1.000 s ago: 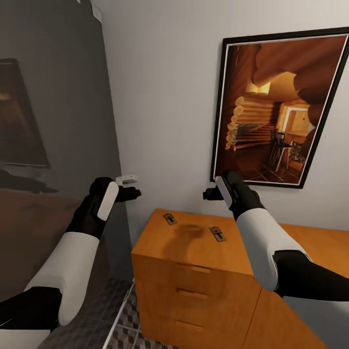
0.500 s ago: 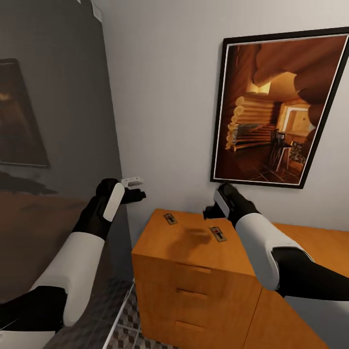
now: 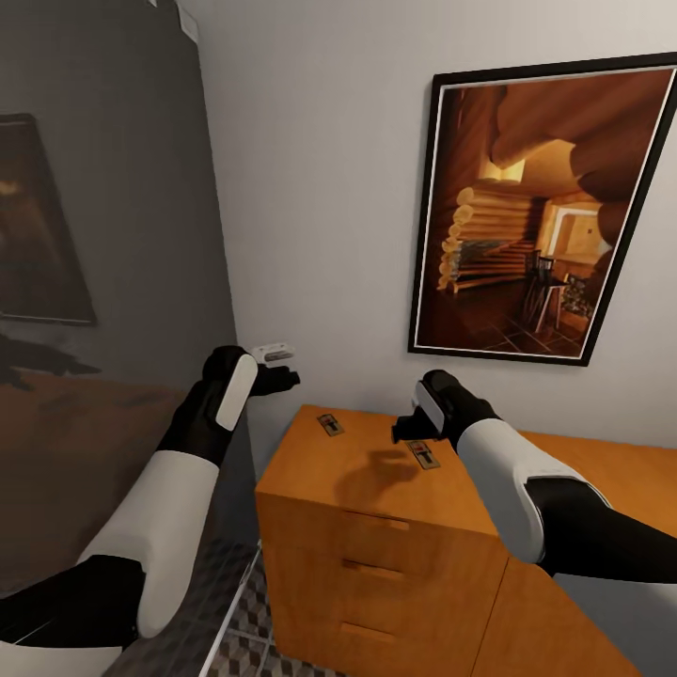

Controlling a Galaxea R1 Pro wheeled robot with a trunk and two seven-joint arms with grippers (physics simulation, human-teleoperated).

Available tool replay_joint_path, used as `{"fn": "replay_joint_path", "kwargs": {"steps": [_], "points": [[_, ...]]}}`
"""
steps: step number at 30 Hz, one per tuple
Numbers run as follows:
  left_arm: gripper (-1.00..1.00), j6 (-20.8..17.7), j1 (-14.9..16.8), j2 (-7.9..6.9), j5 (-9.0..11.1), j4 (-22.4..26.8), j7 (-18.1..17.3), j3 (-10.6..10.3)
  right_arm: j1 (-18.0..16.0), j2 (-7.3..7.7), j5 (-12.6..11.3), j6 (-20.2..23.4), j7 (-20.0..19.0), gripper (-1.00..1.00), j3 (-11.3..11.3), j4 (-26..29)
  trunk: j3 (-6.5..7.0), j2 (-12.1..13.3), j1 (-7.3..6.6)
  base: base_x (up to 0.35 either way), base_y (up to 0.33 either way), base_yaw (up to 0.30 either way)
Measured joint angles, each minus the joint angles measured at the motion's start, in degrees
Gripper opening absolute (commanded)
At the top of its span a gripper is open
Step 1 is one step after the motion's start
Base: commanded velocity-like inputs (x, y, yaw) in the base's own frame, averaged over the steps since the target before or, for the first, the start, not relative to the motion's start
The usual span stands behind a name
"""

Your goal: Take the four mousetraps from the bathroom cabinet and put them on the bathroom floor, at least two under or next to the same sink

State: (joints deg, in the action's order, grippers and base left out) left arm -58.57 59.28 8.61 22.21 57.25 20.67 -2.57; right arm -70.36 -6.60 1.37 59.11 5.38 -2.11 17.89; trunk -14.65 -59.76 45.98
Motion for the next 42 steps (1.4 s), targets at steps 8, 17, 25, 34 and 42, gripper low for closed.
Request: {"fn": "replay_joint_path", "kwargs": {"steps": [8,17,25,34,42], "points": [[1.00,0.00,0.00,0.11,-0.02,0.15,-0.10,-0.08,0.00,0.29,0.25,0.21,-3.76,1.00,0.05,0.27,0.00,-0.01,0.00,0.022,0.000,0.000],[1.00,0.00,0.00,0.14,-0.05,0.21,0.03,-0.09,0.00,0.83,0.29,0.44,-4.38,1.00,-0.02,0.32,0.00,0.00,-0.02,0.183,0.000,0.000],[1.00,-0.07,0.00,0.18,0.08,0.26,-0.40,-0.91,0.00,1.16,0.34,0.66,-4.42,1.00,-0.03,0.32,0.00,0.00,0.00,0.044,0.000,0.000],[1.00,-0.23,0.00,0.19,0.49,0.21,-1.64,-5.07,0.00,2.67,0.22,0.67,-4.48,1.00,-0.01,0.33,0.00,0.00,0.00,0.006,0.000,0.000],[1.00,-0.27,0.00,0.19,0.60,0.09,-2.31,-6.31,0.00,3.09,0.11,0.67,-4.55,1.00,0.04,-0.18,0.00,0.00,0.00,0.000,0.000,0.000]]}}
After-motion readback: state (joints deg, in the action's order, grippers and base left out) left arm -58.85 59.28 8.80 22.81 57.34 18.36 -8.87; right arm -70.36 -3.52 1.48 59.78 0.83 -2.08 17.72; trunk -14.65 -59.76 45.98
